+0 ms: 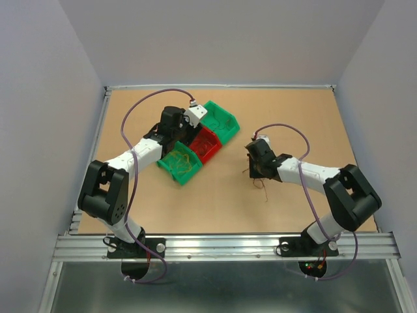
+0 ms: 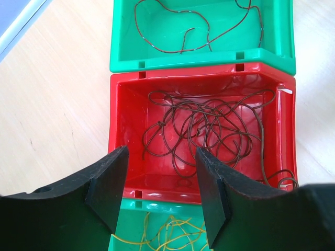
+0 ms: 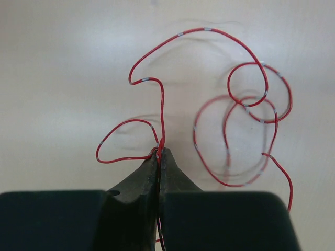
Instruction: Untangle the cables
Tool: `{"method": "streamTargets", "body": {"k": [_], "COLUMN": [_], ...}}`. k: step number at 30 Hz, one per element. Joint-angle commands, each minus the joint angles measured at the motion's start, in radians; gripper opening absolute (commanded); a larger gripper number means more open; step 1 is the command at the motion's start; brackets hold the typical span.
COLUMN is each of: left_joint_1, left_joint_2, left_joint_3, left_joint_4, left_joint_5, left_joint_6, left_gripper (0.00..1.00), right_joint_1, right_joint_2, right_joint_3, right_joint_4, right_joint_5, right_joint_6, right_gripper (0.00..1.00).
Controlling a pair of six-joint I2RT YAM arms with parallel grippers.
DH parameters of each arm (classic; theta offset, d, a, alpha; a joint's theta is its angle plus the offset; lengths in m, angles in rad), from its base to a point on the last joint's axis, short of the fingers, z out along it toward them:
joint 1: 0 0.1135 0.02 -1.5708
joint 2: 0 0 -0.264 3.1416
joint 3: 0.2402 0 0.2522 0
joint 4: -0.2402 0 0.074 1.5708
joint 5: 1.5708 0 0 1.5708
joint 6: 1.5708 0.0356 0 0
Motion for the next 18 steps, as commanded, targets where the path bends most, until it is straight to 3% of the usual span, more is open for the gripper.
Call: {"method": "streamTargets", "body": {"k": [1,8,12,18], "left_joint_1": [0.004,0.027,0.059,0.070], "left_joint_2": [-0.056,-0.111,-0.140,-0.163], "left_joint_3": [-0.012,-0.049,-0.068,-0.083], "left_joint_4": [0.032,0.082,0.114,0.139], "left_joint_5": [0.011,0.016,0.032,0.048], "left_joint_6": [-0.007,-0.027,-0.042,-0.057], "left_gripper": [0.65,0.65,0.66,0.66], "right_joint_1": [0.044,0.044,0.042,0.039], "right_joint_2": [-0.156,-0.172,-0.056,0.155], "right_joint_3": [-0.016,0.140,0.280,0.493], "right_joint_4": [0.146,0.392,0.459,0.600], "right_joint_5": [-0.103,-0.210,-0.317,-0.356], "right_joint_6": [-0.122,-0.243,-0.312,-0.340], "right_gripper": [0.00,0.01,0.01,0.01]}}
